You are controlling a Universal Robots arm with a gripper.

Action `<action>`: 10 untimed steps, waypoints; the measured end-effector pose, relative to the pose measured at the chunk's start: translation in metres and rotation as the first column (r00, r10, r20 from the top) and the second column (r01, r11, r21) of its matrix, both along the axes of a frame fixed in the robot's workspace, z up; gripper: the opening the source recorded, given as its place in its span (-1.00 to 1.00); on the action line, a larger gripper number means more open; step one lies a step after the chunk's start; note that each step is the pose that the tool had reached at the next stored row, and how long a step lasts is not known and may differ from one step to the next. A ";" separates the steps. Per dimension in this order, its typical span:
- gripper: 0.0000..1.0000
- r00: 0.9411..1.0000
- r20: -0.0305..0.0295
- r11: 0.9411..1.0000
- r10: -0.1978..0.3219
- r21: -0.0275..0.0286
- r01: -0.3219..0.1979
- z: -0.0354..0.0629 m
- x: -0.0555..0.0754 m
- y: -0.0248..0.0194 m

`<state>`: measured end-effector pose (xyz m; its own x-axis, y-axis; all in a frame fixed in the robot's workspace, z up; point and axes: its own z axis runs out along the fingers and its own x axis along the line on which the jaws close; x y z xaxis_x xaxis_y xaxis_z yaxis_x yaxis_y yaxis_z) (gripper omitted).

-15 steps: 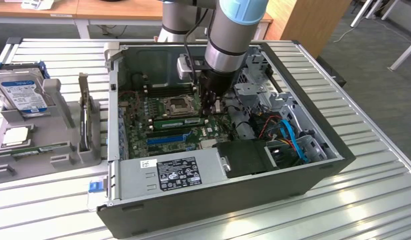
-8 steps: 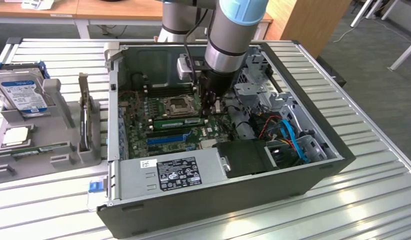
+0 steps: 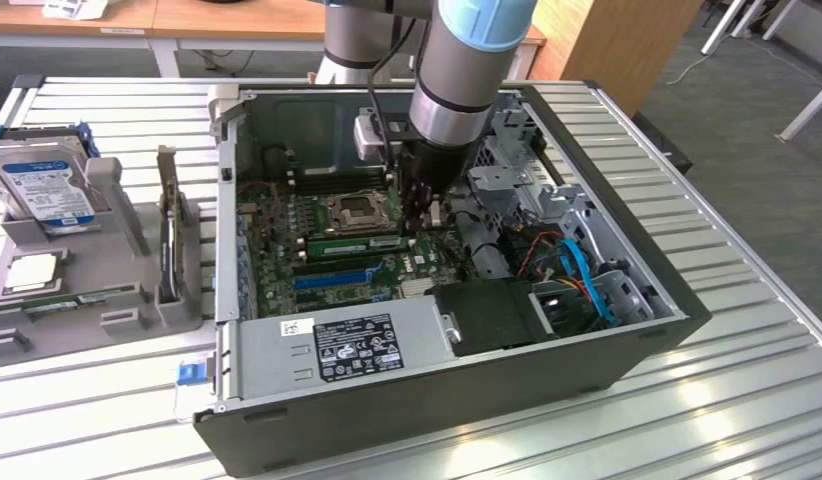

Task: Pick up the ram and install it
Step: 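Press down the ram until it locks into place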

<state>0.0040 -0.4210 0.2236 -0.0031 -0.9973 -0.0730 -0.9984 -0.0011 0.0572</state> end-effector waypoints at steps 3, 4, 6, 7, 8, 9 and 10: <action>-0.80 1.000 0.000 1.000 0.000 0.000 0.000 0.0000 0.000 0.0000; -0.80 1.000 0.000 1.000 0.000 0.000 0.000 0.0000 0.000 0.0000; -0.80 1.000 0.000 1.000 0.000 0.000 0.000 -0.0005 0.000 0.0000; -0.80 1.000 0.000 1.000 0.000 0.000 0.000 -0.0005 0.000 0.0000; -0.80 1.000 0.000 1.000 0.000 0.000 0.000 -0.0005 0.000 0.0000; -0.80 1.000 0.000 1.000 0.000 0.000 0.000 -0.0005 0.000 0.0000; -0.80 1.000 0.000 1.000 0.000 0.000 0.000 -0.0005 0.000 0.0000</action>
<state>0.0039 -0.4210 0.2231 -0.0031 -0.9973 -0.0729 -0.9984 -0.0011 0.0572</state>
